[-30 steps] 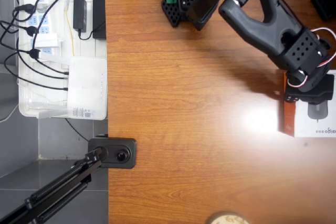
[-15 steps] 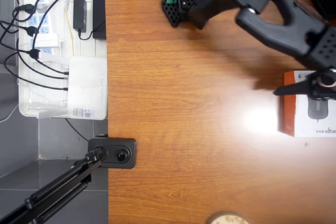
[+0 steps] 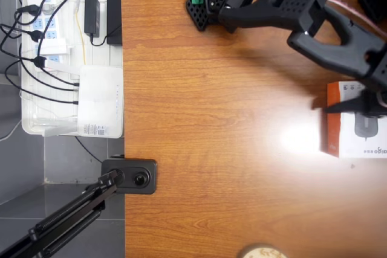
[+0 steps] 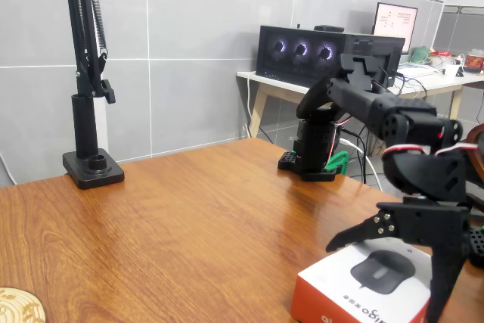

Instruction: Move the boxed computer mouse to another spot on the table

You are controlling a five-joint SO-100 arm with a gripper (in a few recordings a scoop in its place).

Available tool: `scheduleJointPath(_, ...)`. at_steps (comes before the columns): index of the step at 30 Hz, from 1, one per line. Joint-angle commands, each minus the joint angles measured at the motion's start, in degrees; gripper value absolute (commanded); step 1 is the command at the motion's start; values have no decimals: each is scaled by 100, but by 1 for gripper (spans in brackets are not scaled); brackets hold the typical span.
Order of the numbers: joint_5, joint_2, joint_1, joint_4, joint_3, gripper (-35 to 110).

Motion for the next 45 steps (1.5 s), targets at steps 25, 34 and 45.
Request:
scheduleJointPath(25,2145,5317,5054,1187,2417,0)
scheduleJointPath(34,2250,9431,7339,633,7989,0)
scheduleJointPath(45,1617,10230,7154,-519,10441,0)
